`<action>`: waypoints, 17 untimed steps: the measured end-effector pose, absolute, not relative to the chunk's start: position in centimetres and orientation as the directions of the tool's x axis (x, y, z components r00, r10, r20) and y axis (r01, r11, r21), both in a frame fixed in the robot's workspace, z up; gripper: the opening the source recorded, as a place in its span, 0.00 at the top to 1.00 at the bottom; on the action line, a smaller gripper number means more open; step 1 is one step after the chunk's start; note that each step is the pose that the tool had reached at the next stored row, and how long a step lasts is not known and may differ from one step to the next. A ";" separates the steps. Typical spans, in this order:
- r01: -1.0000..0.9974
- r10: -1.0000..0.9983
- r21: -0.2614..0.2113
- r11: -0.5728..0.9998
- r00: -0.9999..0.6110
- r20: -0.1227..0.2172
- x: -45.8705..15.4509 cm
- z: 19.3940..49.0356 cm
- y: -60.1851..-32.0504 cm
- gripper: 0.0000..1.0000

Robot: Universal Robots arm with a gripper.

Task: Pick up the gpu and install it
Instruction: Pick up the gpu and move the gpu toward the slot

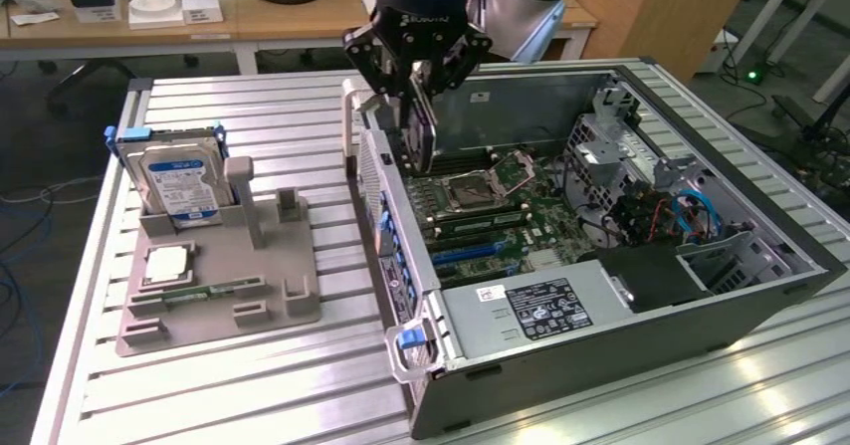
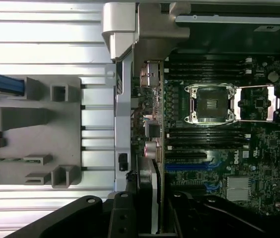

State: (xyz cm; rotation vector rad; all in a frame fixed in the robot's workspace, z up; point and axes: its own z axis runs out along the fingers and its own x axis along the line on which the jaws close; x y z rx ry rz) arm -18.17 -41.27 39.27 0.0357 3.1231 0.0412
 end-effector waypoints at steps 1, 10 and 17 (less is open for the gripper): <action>0.023 0.023 0.027 0.999 -1.000 -0.018 -17.9 39.3 -41.3 0.72; 0.011 0.011 0.027 1.000 -1.000 -0.018 -13.2 39.2 -41.3 0.72; 0.011 0.011 0.027 1.000 -1.000 -0.018 -11.8 39.2 -41.3 0.72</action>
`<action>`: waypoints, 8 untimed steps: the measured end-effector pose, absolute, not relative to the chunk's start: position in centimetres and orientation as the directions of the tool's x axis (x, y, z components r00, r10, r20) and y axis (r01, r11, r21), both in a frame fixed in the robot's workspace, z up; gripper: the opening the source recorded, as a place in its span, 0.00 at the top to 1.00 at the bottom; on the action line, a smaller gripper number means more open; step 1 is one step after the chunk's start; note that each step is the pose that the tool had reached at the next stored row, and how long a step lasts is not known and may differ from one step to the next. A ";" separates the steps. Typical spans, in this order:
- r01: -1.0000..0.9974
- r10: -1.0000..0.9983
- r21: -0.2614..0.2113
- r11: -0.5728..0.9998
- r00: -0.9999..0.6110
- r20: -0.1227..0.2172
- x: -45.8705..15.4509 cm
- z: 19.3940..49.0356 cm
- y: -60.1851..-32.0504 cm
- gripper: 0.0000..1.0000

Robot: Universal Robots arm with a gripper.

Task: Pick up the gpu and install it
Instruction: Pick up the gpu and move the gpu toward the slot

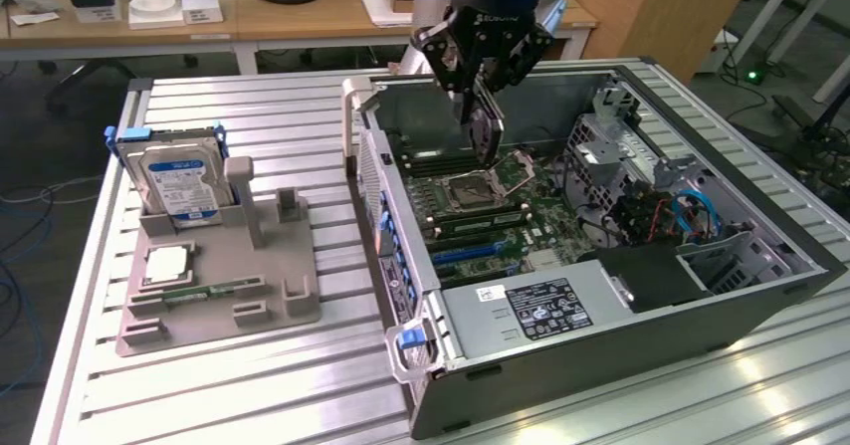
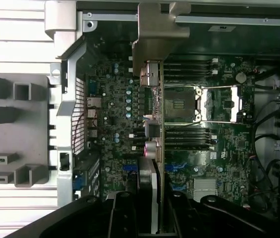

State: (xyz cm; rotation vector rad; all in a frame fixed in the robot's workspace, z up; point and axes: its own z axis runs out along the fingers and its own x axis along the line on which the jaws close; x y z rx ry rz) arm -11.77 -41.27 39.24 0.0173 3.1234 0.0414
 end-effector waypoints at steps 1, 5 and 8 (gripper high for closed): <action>0.011 0.011 0.027 1.000 -1.000 -0.018 -11.5 39.2 -41.3 0.72; 0.011 0.011 0.027 1.000 -1.000 -0.018 -10.5 39.2 -41.3 0.72; 0.011 0.011 0.027 1.000 -1.000 -0.018 -9.7 39.2 -41.3 0.72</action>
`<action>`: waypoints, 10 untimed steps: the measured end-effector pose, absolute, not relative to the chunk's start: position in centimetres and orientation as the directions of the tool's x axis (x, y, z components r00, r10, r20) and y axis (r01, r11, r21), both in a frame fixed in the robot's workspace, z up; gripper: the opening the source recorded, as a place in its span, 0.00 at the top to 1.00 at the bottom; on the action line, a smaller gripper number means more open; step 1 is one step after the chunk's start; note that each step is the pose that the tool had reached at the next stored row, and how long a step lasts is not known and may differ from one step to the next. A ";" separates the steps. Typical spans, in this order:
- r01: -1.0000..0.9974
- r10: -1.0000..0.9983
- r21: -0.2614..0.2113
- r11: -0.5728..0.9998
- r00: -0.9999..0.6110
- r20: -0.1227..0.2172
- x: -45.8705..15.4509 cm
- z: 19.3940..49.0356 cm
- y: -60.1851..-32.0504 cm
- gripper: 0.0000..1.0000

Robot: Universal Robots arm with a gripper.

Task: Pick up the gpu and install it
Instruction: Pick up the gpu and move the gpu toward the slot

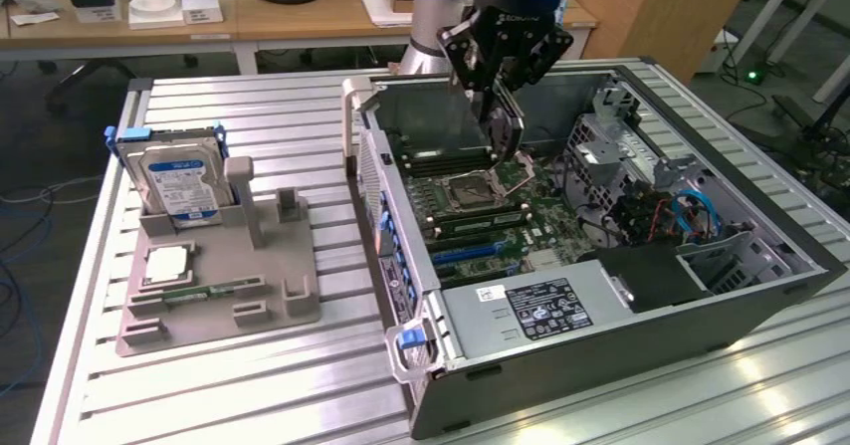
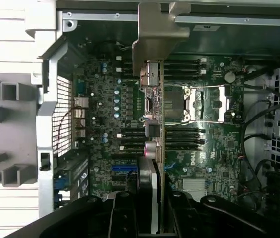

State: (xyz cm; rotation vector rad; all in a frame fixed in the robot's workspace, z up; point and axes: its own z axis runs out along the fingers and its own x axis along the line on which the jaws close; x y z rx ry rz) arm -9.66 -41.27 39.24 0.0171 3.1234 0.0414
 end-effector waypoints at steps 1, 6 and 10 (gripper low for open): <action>0.011 0.011 0.027 1.000 -1.000 -0.018 -9.4 39.2 -41.3 0.72; 0.011 0.011 0.027 1.000 -1.000 -0.018 -8.0 39.2 -41.3 0.72; 0.011 0.011 0.027 1.000 -1.000 -0.018 -7.0 39.2 -41.3 0.72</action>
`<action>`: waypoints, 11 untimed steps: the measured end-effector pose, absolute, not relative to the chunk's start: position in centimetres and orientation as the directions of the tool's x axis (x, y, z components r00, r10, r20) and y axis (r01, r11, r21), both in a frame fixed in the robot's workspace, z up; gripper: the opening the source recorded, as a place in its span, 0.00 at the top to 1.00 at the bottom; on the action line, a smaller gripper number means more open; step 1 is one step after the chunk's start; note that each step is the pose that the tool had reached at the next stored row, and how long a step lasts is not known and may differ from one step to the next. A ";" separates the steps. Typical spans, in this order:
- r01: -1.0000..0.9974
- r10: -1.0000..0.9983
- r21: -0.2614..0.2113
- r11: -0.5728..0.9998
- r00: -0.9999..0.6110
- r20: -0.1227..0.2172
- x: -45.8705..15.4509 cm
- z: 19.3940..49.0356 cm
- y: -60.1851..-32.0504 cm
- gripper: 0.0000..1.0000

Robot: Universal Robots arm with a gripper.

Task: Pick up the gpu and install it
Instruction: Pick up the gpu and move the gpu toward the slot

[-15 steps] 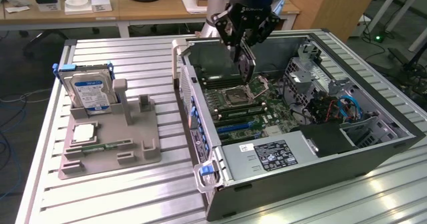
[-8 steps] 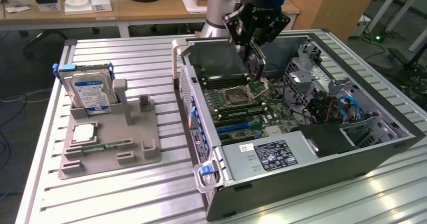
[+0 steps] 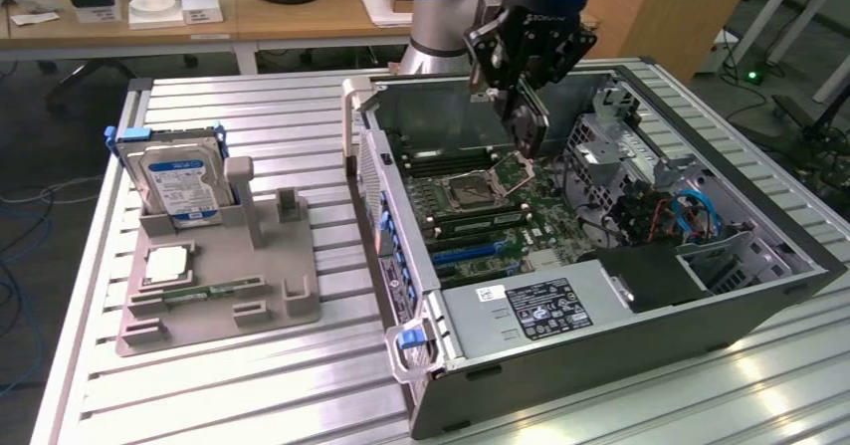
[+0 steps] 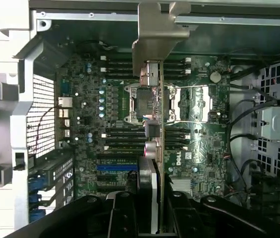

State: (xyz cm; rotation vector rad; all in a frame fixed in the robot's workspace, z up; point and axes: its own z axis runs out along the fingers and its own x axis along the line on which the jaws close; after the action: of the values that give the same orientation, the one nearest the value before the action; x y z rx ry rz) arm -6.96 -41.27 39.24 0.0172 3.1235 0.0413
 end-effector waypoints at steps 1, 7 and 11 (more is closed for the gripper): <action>0.011 0.011 0.027 1.000 -1.000 -0.018 -6.7 39.2 -41.3 0.72; 0.011 0.011 0.027 1.000 -1.000 -0.018 -4.4 39.2 -41.3 0.72; 0.011 0.011 0.026 1.000 -1.000 -0.018 -3.3 39.2 -41.3 0.72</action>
State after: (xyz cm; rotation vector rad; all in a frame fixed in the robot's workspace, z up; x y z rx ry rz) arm -3.31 -41.27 39.24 0.0172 3.1235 0.0412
